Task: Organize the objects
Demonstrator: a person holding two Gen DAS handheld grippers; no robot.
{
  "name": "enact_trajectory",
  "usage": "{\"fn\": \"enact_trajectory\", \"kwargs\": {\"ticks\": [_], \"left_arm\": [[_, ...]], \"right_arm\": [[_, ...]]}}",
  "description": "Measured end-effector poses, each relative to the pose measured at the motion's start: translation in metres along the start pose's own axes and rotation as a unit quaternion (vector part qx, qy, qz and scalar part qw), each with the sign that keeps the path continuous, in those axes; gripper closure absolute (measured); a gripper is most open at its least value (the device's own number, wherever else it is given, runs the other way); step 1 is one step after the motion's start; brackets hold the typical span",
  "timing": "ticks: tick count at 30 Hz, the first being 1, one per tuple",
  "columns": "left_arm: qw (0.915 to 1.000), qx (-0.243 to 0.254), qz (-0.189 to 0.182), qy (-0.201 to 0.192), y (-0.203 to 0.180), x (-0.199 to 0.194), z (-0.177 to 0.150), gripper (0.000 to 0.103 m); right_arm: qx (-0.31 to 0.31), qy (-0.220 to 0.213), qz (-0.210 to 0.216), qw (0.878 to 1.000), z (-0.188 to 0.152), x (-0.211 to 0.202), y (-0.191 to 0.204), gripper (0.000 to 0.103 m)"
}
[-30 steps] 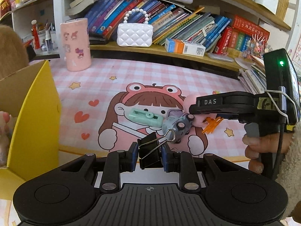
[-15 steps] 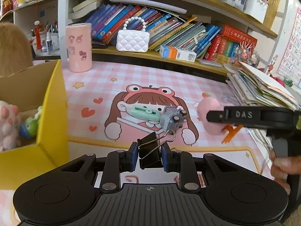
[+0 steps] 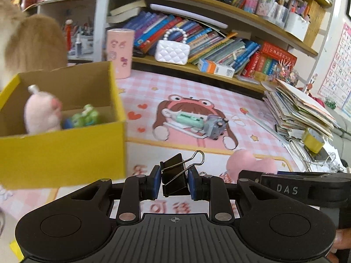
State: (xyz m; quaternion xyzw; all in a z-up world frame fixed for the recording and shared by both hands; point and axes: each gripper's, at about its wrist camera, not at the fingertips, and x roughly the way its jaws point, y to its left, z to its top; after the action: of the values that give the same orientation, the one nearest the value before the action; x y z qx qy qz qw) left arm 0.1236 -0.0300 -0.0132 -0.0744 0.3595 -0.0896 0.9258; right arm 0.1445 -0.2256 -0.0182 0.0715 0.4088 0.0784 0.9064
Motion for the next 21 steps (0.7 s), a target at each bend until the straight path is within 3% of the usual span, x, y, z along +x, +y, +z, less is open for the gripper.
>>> {"fn": "enact_trajectory", "kwargs": {"ticks": [9,21], "left_arm": [[0.9990,-0.033,0.029,-0.005,0.054,-0.049,-0.026,0.079],[0.9974,-0.039,0.053,-0.029,0.106,-0.105,-0.048,0.079]], "right_arm": [[-0.050,0.030,0.031,0.998,-0.038,-0.011,0.075,0.057],[-0.076,0.024,0.060,0.995,-0.070,-0.026,0.149,0.057]]}}
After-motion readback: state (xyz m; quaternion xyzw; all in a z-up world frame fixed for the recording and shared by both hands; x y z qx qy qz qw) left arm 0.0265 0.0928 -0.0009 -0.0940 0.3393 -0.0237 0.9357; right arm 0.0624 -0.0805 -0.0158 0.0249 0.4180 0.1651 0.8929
